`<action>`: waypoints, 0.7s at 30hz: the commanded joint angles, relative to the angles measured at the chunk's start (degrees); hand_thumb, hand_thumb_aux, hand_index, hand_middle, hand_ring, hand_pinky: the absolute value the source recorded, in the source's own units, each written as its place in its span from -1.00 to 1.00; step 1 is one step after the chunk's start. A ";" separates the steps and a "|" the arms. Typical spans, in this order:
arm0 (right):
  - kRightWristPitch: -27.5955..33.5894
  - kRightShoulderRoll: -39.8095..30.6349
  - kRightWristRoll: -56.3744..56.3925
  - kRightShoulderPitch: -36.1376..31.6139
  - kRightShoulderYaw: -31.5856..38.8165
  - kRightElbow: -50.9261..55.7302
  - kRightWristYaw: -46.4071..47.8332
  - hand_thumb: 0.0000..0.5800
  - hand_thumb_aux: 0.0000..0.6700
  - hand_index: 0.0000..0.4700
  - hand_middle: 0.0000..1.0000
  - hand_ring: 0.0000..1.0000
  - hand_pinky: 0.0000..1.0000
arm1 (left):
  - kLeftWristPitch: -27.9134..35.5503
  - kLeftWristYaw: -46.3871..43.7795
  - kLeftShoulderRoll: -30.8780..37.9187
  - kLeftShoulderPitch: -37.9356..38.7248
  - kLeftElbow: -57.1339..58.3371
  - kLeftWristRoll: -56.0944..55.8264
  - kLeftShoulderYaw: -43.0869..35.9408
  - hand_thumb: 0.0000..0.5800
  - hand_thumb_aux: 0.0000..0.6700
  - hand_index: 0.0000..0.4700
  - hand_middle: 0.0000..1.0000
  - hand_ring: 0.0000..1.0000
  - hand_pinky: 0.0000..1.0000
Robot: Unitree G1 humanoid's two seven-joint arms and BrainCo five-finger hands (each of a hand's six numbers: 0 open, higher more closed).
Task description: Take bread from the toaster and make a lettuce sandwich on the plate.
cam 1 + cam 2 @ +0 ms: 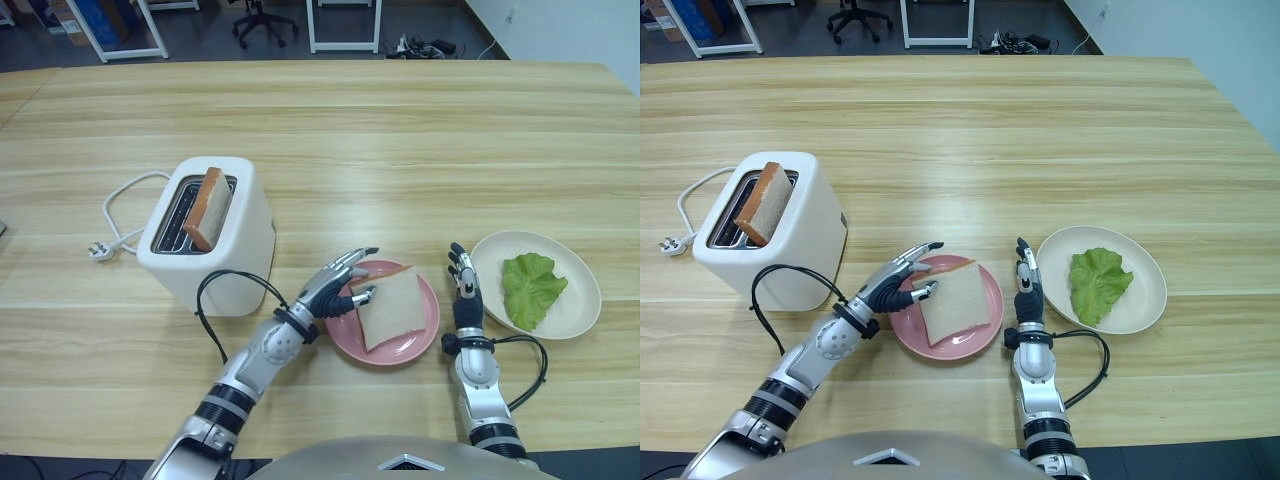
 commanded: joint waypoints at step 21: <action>3.72 -27.32 -31.62 -2.05 -16.29 -23.74 -7.16 -1.00 -1.00 -1.00 -1.00 -1.00 -1.00 | -5.31 24.53 -6.49 9.11 -4.63 -0.03 5.14 -1.00 -1.00 -1.00 -1.00 -1.00 -1.00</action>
